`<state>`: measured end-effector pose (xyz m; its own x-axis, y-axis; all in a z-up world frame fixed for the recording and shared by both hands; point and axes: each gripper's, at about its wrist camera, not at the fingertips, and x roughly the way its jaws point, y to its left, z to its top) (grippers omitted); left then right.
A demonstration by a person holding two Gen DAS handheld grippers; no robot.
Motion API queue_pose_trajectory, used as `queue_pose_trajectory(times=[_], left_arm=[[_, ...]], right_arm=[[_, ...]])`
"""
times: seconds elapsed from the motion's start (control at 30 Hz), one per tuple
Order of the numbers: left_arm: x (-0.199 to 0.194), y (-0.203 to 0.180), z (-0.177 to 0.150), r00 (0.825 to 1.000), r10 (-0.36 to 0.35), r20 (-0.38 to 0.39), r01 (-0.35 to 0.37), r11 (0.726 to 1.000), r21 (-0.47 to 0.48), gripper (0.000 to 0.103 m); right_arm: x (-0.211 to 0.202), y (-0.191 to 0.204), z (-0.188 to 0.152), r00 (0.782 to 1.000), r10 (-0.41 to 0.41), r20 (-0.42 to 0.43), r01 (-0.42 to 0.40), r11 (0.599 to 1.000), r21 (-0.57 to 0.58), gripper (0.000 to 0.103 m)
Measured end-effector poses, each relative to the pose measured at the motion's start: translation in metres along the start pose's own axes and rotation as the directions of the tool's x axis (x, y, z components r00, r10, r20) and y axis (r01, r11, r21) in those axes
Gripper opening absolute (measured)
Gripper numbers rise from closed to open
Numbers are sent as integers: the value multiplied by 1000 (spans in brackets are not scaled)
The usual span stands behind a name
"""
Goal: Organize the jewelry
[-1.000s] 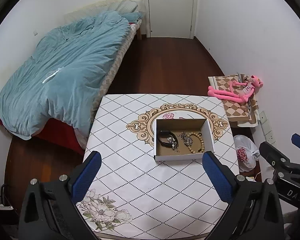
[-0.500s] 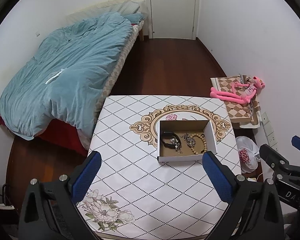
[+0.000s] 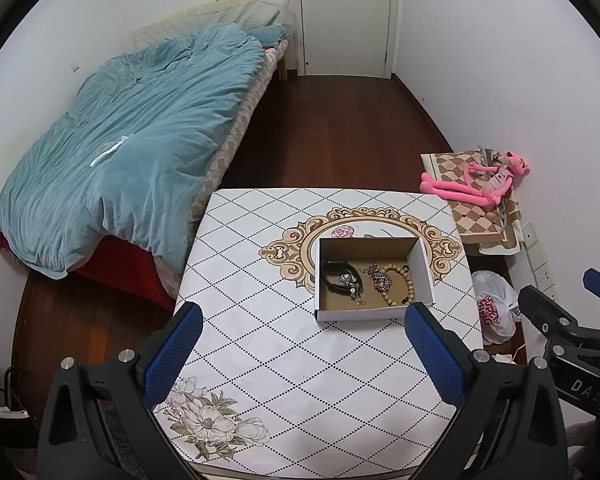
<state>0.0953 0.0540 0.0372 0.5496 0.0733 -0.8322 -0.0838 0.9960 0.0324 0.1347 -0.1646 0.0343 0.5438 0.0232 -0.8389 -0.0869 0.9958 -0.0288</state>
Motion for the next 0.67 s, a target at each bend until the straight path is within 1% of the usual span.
queue_pose_trajectory(times=[0.23, 0.53, 0.67], left_arm=[[2, 1, -1, 1000, 6, -1, -6, 1000, 0, 103], [9, 1, -5, 1000, -4, -18, 3, 1000, -6, 103], [8, 1, -5, 1000, -8, -9, 8, 1000, -14, 103]], right_arm=[[0, 0, 1, 1000, -1, 4, 1, 1000, -5, 103], [2, 1, -1, 1000, -3, -3, 3, 1000, -7, 103], [3, 0, -2, 1000, -4, -8, 4, 1000, -7, 103]])
